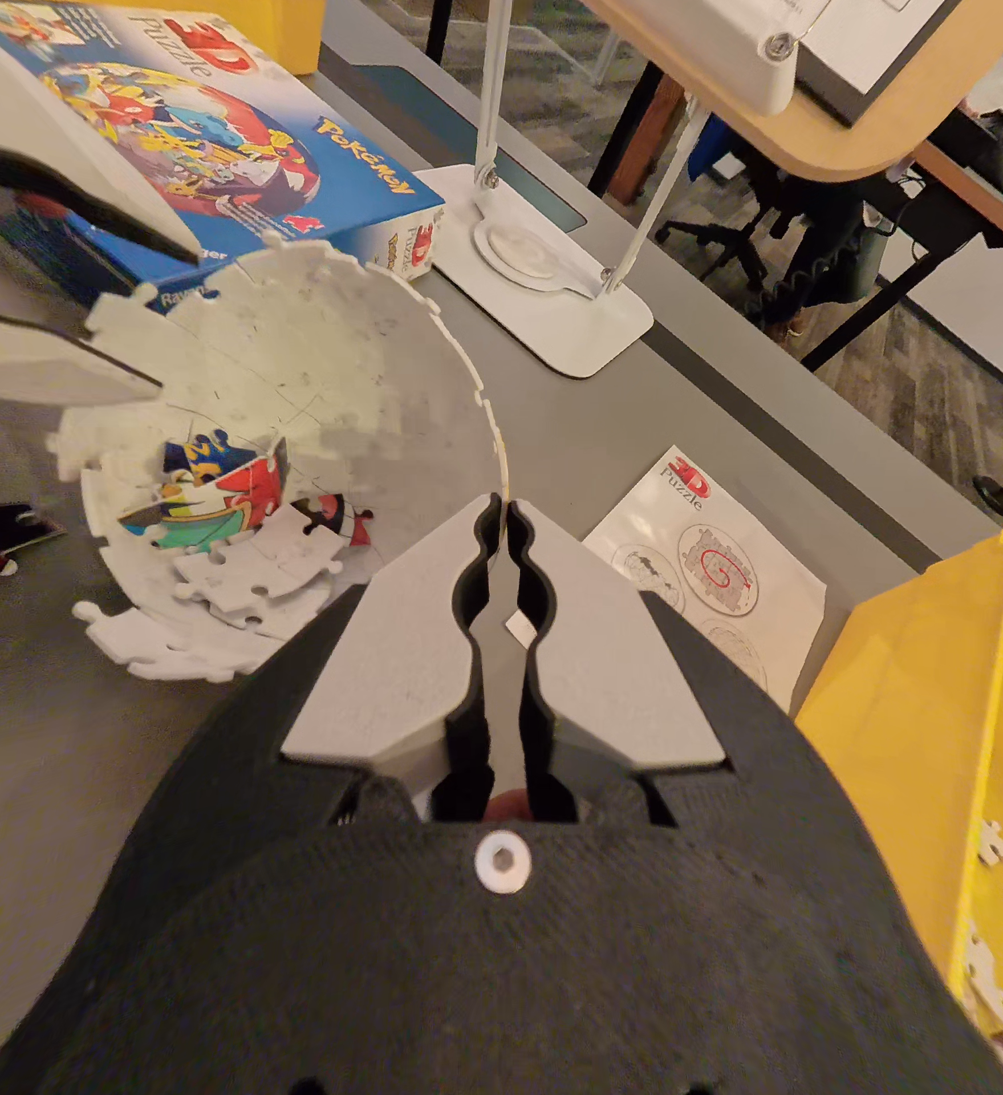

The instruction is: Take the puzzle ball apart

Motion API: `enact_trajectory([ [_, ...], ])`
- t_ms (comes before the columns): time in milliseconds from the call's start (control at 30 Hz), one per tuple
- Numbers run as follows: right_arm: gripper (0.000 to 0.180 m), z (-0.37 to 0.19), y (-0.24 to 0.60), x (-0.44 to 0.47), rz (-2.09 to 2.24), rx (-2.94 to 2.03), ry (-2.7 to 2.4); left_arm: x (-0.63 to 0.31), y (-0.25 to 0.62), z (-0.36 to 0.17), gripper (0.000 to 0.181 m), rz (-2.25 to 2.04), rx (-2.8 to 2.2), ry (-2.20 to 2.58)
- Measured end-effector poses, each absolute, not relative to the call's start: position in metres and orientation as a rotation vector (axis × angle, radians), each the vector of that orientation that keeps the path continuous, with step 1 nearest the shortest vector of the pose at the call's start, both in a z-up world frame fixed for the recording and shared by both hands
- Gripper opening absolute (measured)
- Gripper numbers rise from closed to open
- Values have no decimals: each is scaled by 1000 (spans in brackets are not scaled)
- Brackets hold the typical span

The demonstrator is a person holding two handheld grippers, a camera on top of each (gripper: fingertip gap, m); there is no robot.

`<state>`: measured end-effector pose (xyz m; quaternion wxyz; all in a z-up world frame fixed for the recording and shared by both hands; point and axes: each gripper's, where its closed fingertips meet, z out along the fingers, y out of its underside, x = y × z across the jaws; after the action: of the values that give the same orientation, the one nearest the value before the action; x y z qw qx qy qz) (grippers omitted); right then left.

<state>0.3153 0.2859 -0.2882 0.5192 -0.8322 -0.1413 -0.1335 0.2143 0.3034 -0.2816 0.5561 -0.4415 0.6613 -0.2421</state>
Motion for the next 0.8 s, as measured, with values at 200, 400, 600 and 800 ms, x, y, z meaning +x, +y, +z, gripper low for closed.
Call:
enact_trajectory([
  [200,0,-289,288,314,-323,-1987,-325,221,298,-296,34,-549,-1055,1624],
  [400,1,-286,288,318,-388,-1981,-323,247,308,-295,33,-513,-1086,1602],
  [600,0,-279,294,313,-423,-1951,-318,263,306,-302,17,-349,-1098,1677],
  [800,0,-283,293,317,-399,-1959,-316,263,307,-296,26,-447,-1218,1638],
])
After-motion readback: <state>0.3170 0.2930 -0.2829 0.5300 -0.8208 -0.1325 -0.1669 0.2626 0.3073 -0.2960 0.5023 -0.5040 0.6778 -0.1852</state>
